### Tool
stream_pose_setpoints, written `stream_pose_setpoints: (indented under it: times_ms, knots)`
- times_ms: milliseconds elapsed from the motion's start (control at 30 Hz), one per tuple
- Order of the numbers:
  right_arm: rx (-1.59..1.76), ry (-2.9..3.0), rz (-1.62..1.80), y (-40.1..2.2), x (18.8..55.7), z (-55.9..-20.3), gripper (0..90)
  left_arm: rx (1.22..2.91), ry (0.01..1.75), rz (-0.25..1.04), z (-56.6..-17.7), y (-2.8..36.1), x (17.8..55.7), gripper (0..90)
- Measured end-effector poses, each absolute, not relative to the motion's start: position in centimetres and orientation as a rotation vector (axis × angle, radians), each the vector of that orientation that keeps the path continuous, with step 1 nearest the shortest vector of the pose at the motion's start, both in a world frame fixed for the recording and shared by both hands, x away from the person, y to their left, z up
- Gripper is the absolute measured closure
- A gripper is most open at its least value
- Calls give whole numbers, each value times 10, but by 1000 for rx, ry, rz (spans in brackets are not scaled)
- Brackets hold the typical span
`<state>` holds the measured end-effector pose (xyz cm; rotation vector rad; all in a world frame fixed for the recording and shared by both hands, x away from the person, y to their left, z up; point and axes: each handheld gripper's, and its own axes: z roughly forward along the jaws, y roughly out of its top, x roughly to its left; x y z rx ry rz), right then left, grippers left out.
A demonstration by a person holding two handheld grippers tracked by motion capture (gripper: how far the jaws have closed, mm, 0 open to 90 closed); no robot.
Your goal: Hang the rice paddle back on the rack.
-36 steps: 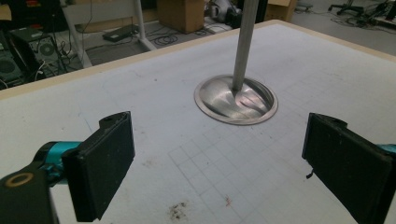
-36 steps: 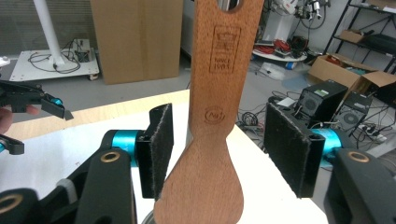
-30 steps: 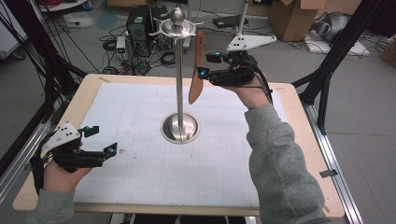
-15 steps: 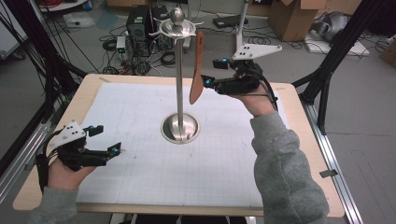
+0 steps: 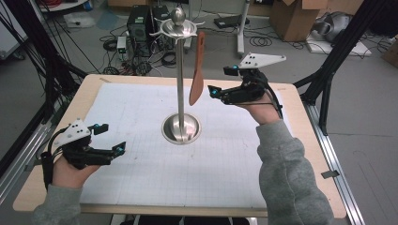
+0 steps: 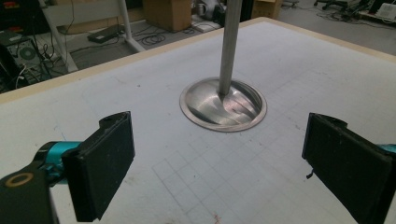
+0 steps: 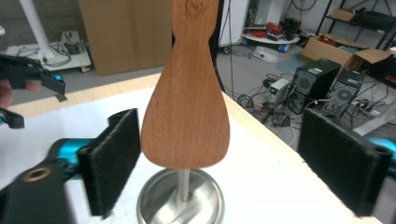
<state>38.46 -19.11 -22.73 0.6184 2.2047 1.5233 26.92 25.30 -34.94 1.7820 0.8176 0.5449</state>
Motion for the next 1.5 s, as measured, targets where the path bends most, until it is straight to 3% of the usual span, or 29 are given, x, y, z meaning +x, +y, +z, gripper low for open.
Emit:
stream_pose_setpoints:
  times_ms: [200,1500]
  knots:
    - [654,2209,1492,-200,382,-236,18,1771,814,534,-349,253,272,97]
    - [901,2139,1483,-267,354,-310,2,1768,818,527,-352,251,276,98]
